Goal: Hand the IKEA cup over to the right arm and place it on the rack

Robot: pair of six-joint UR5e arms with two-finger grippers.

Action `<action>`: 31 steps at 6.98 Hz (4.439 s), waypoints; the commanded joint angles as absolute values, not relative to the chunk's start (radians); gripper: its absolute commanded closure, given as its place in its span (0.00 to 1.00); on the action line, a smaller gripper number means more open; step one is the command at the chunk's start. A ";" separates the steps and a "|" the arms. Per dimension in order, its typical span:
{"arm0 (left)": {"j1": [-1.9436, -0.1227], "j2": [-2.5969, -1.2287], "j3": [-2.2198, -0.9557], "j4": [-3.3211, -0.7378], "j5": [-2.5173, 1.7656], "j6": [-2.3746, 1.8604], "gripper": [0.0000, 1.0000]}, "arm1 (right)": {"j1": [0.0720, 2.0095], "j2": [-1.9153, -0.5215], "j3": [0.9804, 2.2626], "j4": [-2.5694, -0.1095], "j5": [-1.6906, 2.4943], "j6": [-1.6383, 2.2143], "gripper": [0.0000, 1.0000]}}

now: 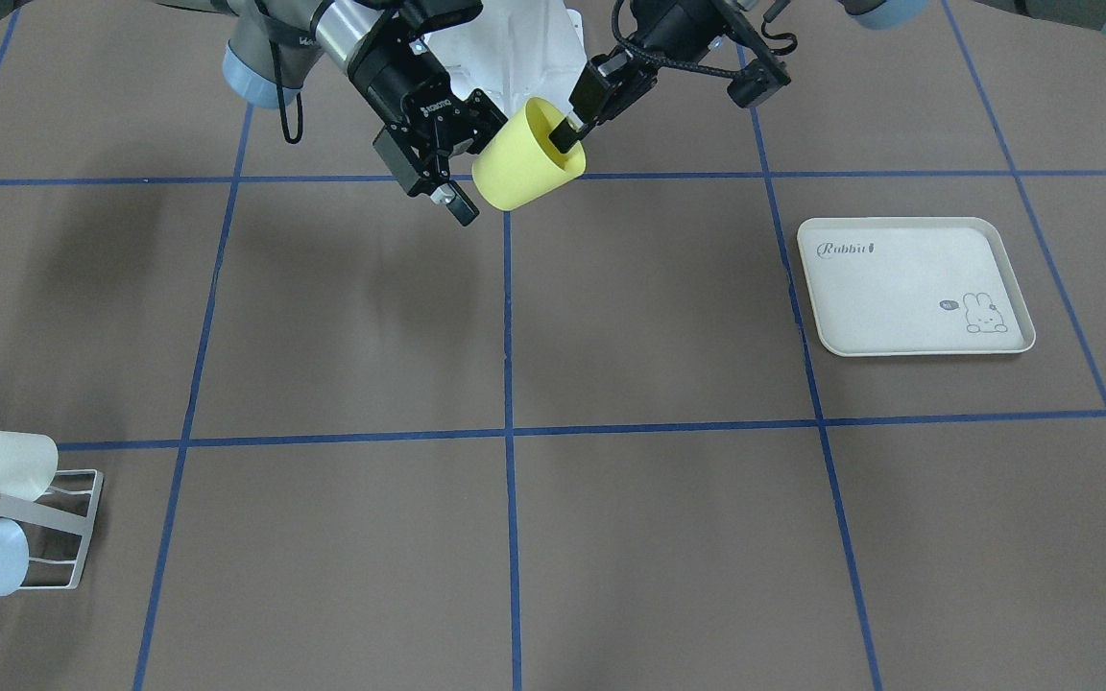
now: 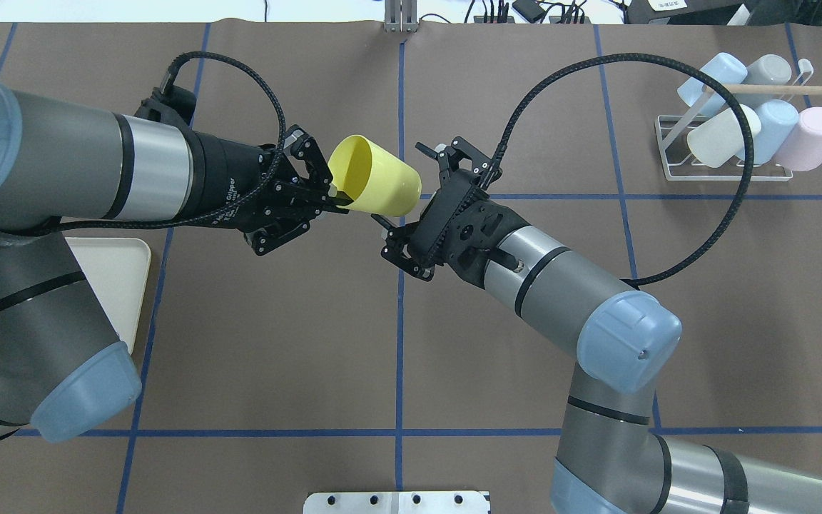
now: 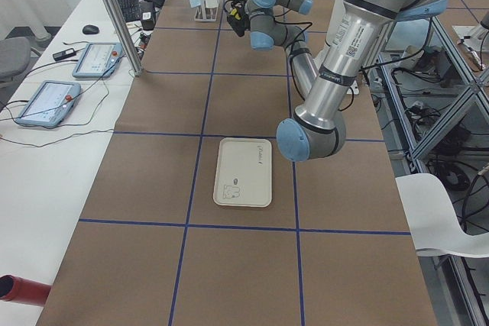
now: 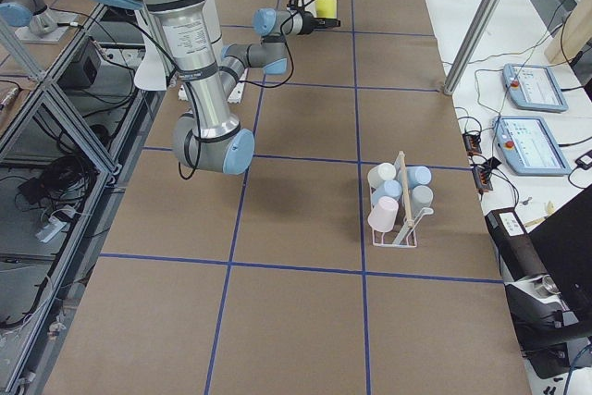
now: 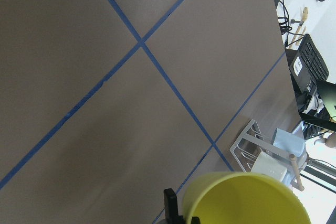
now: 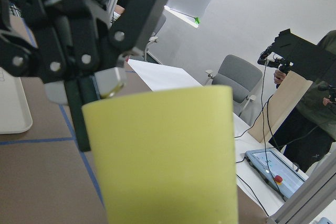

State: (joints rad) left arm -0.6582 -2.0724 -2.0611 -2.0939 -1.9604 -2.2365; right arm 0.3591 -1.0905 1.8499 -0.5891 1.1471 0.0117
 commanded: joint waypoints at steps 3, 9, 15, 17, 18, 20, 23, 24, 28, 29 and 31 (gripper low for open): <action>-0.658 -2.072 -2.060 -2.094 -1.960 -2.230 1.00 | 0.336 -1.091 1.853 -0.581 1.127 -0.012 0.07; -0.650 -2.069 -2.063 -2.094 -1.960 -2.226 1.00 | 0.321 -1.089 1.870 -0.578 1.129 -0.015 0.23; -0.661 -2.065 -2.072 -2.094 -1.960 -2.042 0.01 | 0.325 -1.091 1.875 -0.578 1.123 -0.038 0.48; -0.676 -2.056 -2.083 -2.092 -1.967 -1.994 0.00 | 0.327 -1.091 1.876 -0.578 1.124 -0.038 0.51; -0.690 -2.027 -2.092 -2.092 -1.971 -1.970 0.00 | 0.327 -1.089 1.891 -0.583 1.123 -0.040 0.48; -0.696 -1.907 -2.169 -2.095 -1.971 -1.820 0.00 | 0.372 -1.089 1.911 -0.686 1.131 -0.040 0.60; -0.741 -1.774 -2.174 -2.092 -1.967 -1.534 0.00 | 0.525 -1.091 1.948 -0.977 1.132 -0.035 0.75; -0.747 -1.741 -2.180 -2.094 -1.965 -1.463 0.00 | 0.585 -1.091 1.948 -1.093 1.147 -0.047 0.75; -0.900 -1.634 -2.172 -1.978 -1.968 -0.874 0.00 | 0.884 -1.112 1.942 -1.355 1.366 -0.575 0.73; -0.910 -1.631 -2.172 -1.974 -1.967 -0.858 0.00 | 0.966 -1.127 1.942 -1.418 1.420 -0.750 0.73; -0.908 -1.629 -2.174 -1.976 -1.970 -0.864 0.00 | 1.102 -1.214 1.919 -1.425 1.425 -1.114 0.74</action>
